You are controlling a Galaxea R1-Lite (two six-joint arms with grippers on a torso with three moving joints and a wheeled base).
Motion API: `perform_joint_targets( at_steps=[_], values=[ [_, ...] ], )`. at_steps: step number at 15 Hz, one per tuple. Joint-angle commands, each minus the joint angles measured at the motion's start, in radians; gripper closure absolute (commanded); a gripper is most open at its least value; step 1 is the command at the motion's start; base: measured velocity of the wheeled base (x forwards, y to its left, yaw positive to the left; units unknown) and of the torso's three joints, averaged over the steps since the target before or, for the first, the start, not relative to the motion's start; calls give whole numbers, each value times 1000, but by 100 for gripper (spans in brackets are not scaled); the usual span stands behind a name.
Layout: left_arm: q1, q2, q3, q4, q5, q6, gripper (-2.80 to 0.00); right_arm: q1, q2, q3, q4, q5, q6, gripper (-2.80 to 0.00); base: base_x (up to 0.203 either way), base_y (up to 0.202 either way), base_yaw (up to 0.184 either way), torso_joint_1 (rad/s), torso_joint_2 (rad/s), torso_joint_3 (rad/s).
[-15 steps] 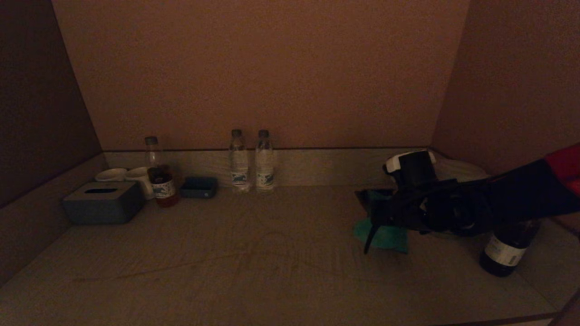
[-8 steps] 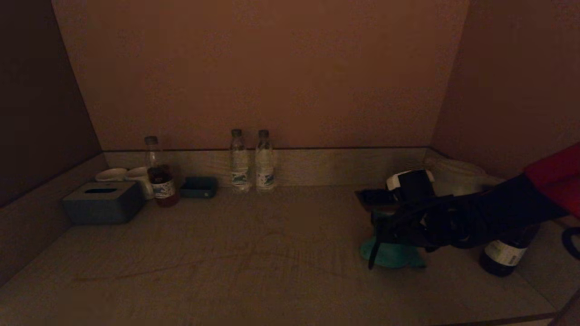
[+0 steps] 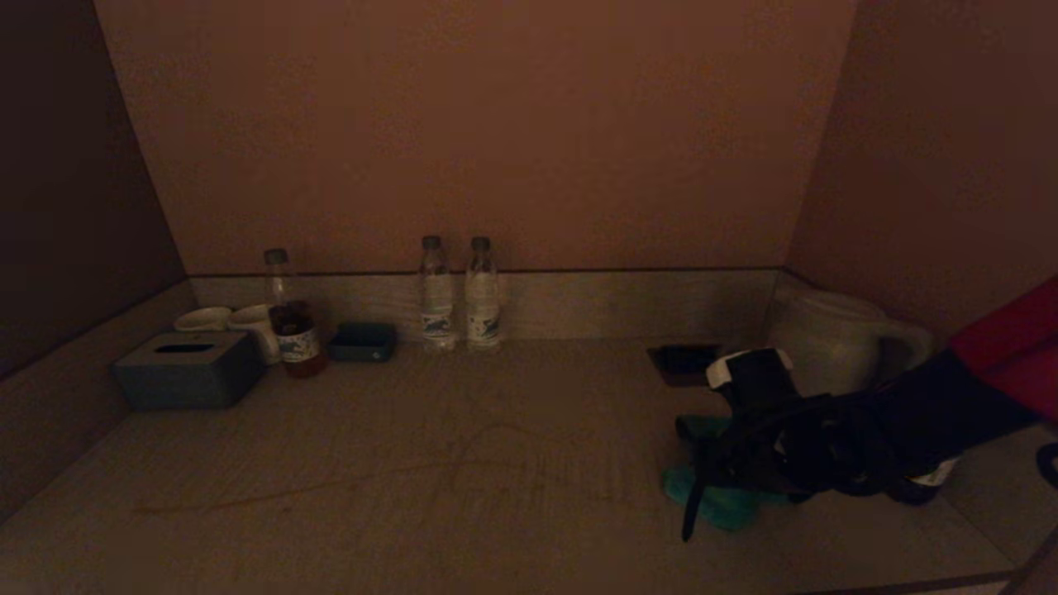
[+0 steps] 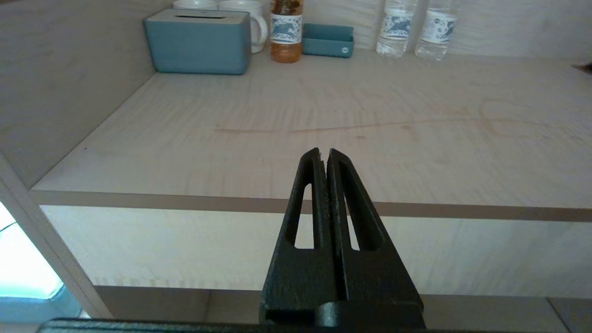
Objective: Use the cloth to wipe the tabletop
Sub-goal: Sweep the stains on the table
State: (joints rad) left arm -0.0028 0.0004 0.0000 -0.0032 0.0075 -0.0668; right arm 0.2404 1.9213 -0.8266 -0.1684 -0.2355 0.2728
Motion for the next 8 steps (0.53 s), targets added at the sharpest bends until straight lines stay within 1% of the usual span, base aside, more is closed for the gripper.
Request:
perform_joint_targets(
  at_steps=[1,3,5,8],
  values=[
    [0,0,0,0,0,-1,0,31,-40,32,-12,-1,4,0,0,0,0,0,0,0],
    [0,0,-1,-1,0,-1,0,77,-66,51,-14,-1,21,0,0,0,0,0,0,0],
    [0,0,0,0,0,-1,0,173,-74,56,-13,-3,64,0,0,0,0,0,0,0],
    [0,0,0,0,0,-1,0,256,-77,37,-14,-9,84,0,0,0,0,0,0,0]
  ],
)
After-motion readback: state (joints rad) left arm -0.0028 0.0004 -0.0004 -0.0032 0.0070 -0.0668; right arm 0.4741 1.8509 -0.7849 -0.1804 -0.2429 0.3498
